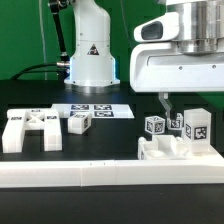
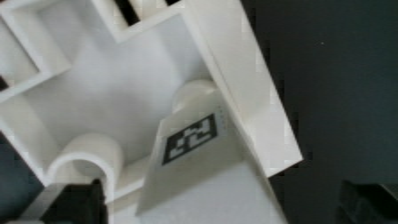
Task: Assemble chair
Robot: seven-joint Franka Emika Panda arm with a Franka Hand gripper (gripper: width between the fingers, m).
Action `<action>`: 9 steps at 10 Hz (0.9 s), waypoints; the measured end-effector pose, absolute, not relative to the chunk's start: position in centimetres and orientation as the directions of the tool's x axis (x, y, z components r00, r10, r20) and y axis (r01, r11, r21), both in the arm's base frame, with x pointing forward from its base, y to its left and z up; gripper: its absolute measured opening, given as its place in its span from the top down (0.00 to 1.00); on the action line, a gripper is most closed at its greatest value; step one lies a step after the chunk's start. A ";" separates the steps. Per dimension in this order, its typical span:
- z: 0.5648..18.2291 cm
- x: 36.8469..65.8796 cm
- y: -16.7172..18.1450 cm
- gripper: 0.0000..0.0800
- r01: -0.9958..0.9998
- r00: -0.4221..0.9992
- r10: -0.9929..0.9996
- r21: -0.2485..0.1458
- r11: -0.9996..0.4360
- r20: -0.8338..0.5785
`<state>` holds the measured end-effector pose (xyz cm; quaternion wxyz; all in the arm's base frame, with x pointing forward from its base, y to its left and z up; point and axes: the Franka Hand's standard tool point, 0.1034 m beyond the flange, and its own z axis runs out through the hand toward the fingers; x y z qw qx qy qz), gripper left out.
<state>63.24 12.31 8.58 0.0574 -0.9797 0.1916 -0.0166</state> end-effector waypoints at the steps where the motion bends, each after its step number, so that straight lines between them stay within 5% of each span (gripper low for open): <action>1: 8.6 63.2 12.3 0.19 -0.288 0.956 -0.292 -0.116 -0.951 0.022; 4: 8.6 63.2 12.3 0.19 -0.081 0.995 -0.086 -0.109 -0.991 0.046; 5: 8.6 63.2 12.3 0.35 -0.079 0.995 -0.085 -0.109 -0.991 0.046; 6: 8.6 63.2 12.3 0.35 -0.081 0.995 -0.086 -0.109 -0.991 0.046; 8: 8.6 63.2 12.3 0.64 -0.092 0.994 -0.097 -0.110 -0.990 0.045; 9: 8.6 63.2 12.3 0.64 -0.105 0.993 -0.111 -0.110 -0.988 0.043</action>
Offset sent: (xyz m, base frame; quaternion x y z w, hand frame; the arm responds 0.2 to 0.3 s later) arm 0.0027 0.0035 0.0022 -0.0015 -0.0062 -0.2117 0.9773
